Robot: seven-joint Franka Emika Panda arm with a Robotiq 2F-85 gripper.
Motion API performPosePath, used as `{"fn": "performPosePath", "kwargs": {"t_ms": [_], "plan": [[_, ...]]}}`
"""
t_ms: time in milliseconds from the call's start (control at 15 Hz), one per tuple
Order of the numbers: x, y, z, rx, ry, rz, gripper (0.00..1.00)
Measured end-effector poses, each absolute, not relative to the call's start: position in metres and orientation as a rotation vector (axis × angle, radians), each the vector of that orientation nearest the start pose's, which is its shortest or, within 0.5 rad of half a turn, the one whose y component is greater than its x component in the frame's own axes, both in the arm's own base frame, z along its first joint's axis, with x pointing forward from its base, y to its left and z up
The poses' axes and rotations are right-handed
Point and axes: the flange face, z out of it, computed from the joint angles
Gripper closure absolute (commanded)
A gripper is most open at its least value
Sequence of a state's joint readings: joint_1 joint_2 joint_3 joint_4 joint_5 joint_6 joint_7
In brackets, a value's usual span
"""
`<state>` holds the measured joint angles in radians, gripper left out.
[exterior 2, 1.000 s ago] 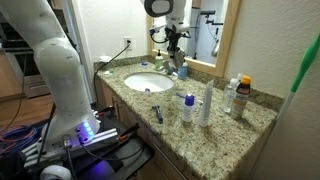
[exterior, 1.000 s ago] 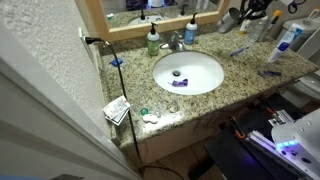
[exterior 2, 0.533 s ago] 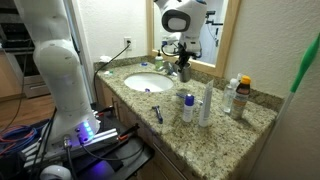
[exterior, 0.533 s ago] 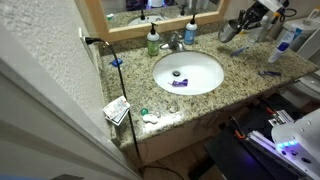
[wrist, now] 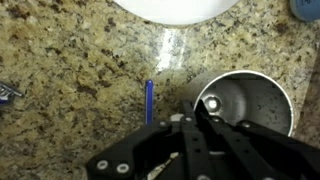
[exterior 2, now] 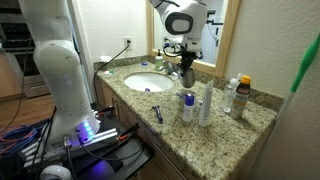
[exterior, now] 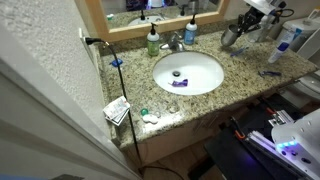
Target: Remove the silver cup out of the sink
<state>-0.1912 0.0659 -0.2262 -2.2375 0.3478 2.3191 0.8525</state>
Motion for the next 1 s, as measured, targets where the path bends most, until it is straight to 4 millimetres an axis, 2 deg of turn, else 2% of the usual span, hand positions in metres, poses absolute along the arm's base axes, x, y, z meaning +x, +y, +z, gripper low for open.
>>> {"fn": "performPosePath", "kwargs": {"t_ms": [400,600,667,733,800,1000], "plan": [[0.532,-0.184,0.370,-2.002,2.073,0.026,0.98],[0.545,-0.188,0.358,-1.849,2.084,0.160,0.98],[0.548,-0.192,0.352,-1.800,2.089,0.198,0.93],[0.549,-0.195,0.346,-1.795,2.096,0.206,0.93],[0.549,-0.196,0.344,-1.797,2.099,0.210,0.98],[0.550,-0.194,0.343,-1.796,2.102,0.213,0.98]]}}
